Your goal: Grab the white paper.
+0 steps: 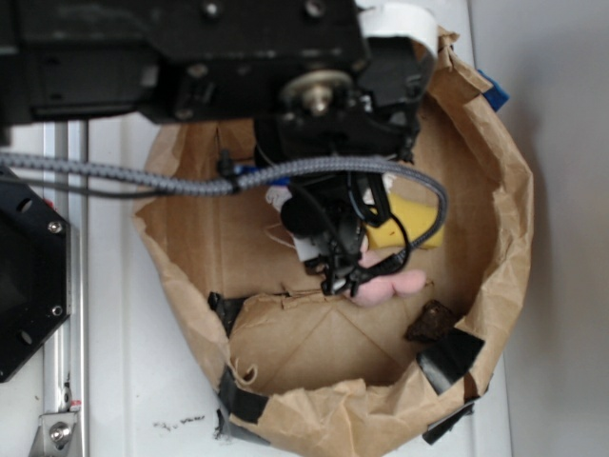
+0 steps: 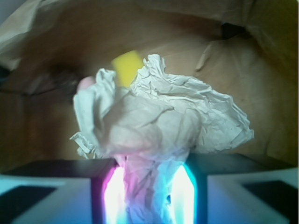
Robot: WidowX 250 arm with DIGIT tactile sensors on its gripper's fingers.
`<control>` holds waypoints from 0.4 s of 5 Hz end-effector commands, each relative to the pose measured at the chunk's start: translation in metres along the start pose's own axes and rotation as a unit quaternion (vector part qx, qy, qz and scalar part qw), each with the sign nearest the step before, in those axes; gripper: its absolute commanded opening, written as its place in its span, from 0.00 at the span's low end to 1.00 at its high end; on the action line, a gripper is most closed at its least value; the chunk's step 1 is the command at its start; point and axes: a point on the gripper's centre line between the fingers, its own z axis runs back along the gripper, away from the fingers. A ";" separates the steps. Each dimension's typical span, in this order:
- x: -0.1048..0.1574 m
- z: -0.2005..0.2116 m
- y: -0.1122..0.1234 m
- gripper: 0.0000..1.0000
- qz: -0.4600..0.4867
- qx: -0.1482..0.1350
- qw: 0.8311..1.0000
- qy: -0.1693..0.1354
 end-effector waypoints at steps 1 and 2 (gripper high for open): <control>0.005 0.028 0.007 0.00 -0.054 -0.028 0.998 -0.004; 0.003 0.027 0.004 0.00 -0.061 -0.024 0.998 -0.016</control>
